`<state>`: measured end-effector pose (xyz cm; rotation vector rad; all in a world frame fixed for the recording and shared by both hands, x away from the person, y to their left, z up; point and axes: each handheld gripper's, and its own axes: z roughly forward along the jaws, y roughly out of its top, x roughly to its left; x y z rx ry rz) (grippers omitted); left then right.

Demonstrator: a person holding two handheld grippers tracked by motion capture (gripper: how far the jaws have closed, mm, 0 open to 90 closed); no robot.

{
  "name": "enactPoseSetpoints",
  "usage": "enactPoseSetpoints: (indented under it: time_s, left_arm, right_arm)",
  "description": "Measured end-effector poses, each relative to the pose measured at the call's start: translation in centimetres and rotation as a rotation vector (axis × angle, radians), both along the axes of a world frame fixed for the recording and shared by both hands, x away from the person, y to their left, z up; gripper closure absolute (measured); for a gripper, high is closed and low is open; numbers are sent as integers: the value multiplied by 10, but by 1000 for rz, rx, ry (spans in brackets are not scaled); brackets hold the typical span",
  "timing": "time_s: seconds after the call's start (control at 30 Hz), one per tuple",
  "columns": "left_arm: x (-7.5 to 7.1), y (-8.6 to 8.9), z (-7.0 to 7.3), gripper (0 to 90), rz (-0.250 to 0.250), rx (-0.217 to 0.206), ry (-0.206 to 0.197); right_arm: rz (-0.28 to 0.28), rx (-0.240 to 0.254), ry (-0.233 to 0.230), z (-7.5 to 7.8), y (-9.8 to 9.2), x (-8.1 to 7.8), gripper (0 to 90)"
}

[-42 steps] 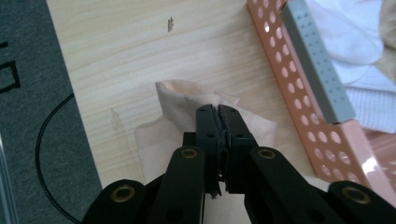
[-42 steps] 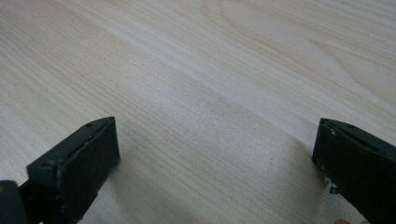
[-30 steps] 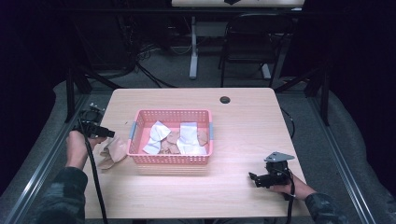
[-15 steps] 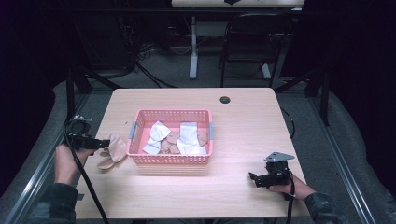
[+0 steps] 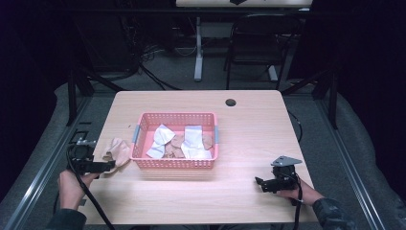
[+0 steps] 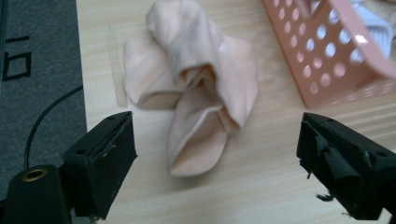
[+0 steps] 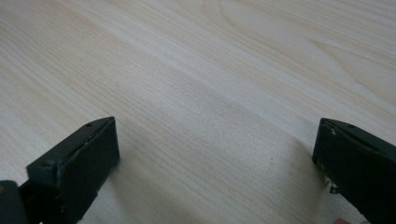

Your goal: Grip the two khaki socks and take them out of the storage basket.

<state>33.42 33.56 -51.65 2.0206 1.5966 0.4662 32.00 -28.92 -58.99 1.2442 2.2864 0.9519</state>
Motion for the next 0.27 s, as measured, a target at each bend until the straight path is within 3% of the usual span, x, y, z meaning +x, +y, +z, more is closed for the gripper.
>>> enactPoseSetpoints:
  time_s: [0.17,0.27]
  left_arm:
    - [-5,3,-15,24,23,10,36]
    - [-4,3,-15,1,30,4,6]
  right_arm:
    - [1,2,-2,0,0,0,0]
    - [3,-5,0,0,0,0,0]
